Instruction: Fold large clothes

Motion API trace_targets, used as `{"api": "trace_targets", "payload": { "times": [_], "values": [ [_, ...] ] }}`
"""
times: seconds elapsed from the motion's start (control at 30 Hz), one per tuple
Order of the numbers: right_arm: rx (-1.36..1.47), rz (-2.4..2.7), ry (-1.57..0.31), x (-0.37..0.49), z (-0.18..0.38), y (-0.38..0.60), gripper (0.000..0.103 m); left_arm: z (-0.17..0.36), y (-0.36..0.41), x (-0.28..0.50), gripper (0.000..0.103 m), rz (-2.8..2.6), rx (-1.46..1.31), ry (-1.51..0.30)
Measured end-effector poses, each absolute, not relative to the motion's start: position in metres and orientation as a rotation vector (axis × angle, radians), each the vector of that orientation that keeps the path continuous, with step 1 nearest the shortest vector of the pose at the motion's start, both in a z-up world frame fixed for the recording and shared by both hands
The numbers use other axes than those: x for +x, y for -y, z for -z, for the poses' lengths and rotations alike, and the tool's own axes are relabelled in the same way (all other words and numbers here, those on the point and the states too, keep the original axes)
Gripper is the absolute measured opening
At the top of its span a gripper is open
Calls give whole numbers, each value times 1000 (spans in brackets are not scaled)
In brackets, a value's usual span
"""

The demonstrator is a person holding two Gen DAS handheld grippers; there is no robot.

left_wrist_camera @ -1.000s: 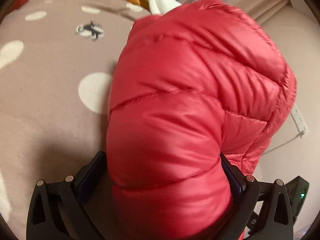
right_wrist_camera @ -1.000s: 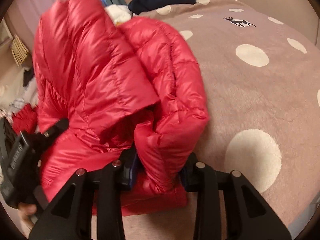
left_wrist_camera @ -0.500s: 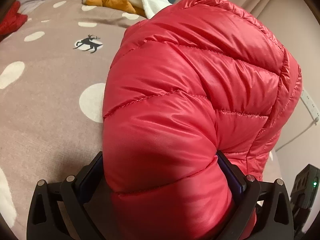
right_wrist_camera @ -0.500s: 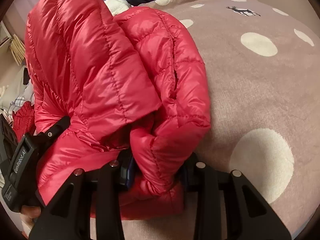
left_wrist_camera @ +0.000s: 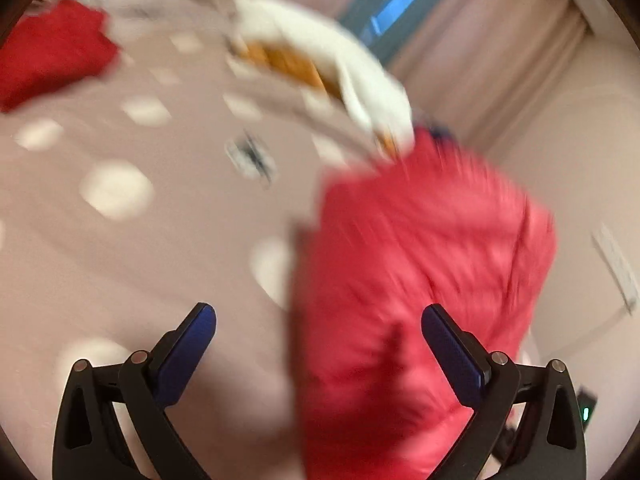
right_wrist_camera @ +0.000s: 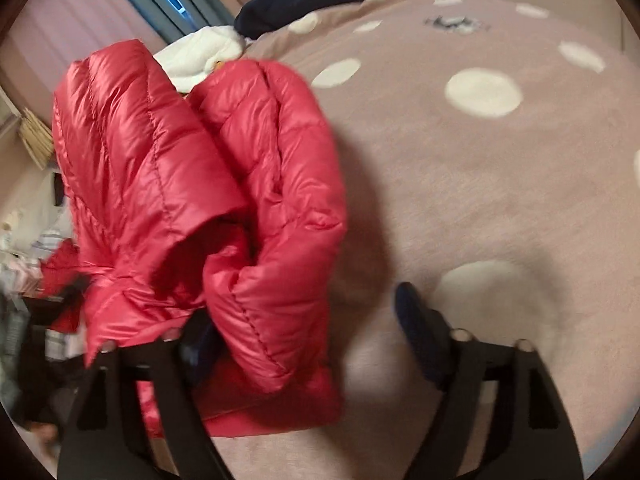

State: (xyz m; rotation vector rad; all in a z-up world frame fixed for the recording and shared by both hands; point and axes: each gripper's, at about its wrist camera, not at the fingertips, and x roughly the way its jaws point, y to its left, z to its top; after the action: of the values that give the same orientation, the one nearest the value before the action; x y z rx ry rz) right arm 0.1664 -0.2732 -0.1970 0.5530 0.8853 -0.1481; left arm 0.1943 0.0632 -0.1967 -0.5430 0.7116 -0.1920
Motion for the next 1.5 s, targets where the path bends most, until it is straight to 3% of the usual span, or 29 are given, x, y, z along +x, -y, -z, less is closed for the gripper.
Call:
{"api": "trace_targets", "payload": {
  "times": [0.27, 0.37, 0.6, 0.67, 0.8, 0.97, 1.33, 1.5],
  "values": [
    [458, 184, -781, 136, 132, 272, 87, 167, -96, 234, 102, 99, -602, -617],
    [415, 224, -673, 129, 96, 264, 89, 174, -71, 260, 88, 98, -555, -707],
    [398, 20, -539, 199, 57, 250, 86, 181, -31, 278, 83, 169, -462, -674],
    [428, 16, -548, 222, 64, 252, 85, 189, -24, 284, 83, 175, -454, -706],
    [445, 6, -723, 261, 107, 249, 68, 210, -5, 289, 83, 204, -359, -714],
    [543, -6, -794, 267, 180, 272, 70, 218, 22, 286, 83, 215, -277, -689],
    [425, 64, -801, 265, 196, 271, 71, 226, 36, 284, 83, 182, -197, -655],
    [498, 82, -774, 265, 194, 279, 85, 215, 10, 276, 92, 215, -294, -680]
  ]
}}
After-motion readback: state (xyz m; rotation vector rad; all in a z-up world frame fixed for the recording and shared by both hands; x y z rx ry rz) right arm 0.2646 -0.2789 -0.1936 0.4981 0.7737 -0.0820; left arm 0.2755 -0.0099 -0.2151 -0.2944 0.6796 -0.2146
